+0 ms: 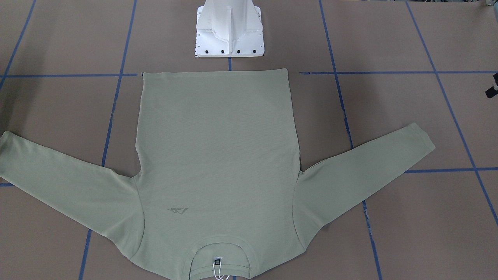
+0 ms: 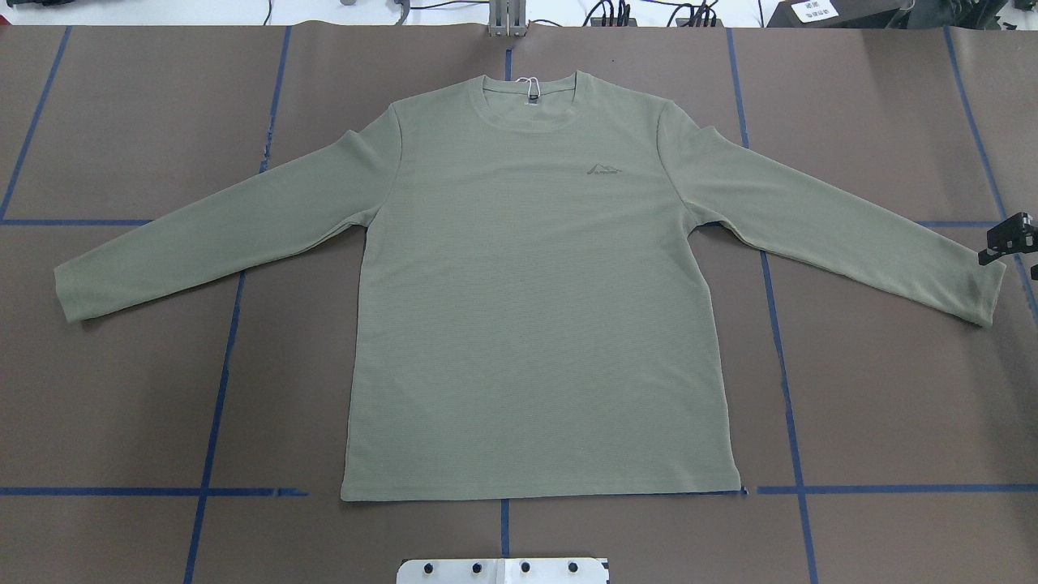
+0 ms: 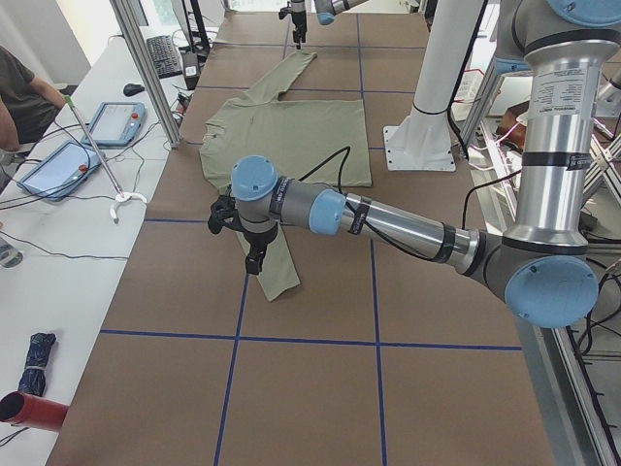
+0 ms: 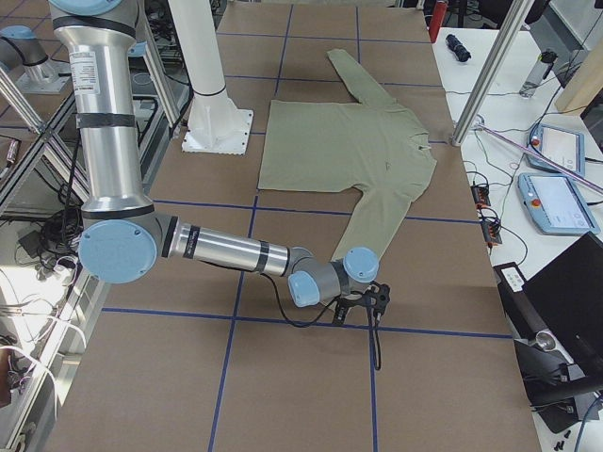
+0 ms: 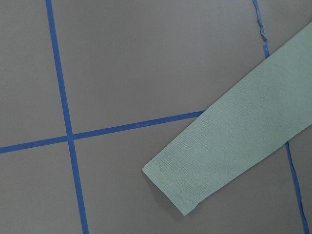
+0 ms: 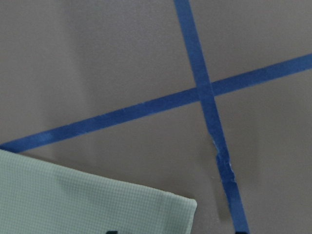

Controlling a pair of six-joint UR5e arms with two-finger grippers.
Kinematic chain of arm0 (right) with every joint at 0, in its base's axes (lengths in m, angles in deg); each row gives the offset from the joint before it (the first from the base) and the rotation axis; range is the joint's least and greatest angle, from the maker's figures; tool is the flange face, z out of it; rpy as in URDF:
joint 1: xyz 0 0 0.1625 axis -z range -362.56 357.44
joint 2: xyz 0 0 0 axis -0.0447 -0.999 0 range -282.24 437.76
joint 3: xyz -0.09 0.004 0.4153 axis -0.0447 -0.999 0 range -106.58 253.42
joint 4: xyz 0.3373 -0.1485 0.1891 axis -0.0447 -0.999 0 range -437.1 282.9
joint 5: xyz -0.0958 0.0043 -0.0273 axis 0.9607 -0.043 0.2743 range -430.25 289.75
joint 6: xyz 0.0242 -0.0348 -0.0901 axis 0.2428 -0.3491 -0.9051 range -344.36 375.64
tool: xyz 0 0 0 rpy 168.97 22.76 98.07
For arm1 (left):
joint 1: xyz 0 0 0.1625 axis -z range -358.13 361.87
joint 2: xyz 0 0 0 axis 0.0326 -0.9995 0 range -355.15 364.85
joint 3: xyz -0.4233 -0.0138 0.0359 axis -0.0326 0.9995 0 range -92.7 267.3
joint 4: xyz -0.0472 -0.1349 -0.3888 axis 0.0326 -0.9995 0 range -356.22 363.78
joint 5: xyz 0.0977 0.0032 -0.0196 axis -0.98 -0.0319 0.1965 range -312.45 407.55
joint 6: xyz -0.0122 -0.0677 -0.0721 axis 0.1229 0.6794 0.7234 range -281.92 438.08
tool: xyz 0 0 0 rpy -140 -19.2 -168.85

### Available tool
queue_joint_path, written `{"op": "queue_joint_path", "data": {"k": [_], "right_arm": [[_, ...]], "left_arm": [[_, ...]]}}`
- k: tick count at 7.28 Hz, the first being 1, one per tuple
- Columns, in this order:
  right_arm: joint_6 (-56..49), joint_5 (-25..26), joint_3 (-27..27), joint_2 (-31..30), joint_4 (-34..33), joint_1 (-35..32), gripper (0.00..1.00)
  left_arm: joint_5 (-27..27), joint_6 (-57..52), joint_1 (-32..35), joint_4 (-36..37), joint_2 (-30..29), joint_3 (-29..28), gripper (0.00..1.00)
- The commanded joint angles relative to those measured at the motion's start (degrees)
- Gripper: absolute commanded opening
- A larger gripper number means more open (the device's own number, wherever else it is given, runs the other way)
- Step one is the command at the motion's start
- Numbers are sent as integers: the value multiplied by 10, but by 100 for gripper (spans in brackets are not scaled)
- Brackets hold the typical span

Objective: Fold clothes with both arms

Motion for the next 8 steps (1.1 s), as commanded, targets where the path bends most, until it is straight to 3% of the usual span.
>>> {"op": "queue_joint_path", "data": {"k": [1, 4, 5, 6, 7, 8], "right_arm": [[3, 1, -14, 7, -1, 3, 70], [2, 1, -17, 12, 0, 11, 64], [3, 1, -17, 13, 0, 11, 39], [2, 7, -20, 13, 0, 12, 22], [2, 14, -21, 12, 1, 13, 7], [-1, 14, -21, 11, 0, 13, 0]], "left_arm": [[0, -1, 0, 0, -1, 2, 100], [0, -1, 0, 0, -1, 2, 100], [0, -1, 0, 0, -1, 1, 100], [0, -1, 1, 0, -1, 1, 100], [0, -1, 1, 1, -1, 2, 100], [-1, -1, 1, 1, -2, 2, 100]]}}
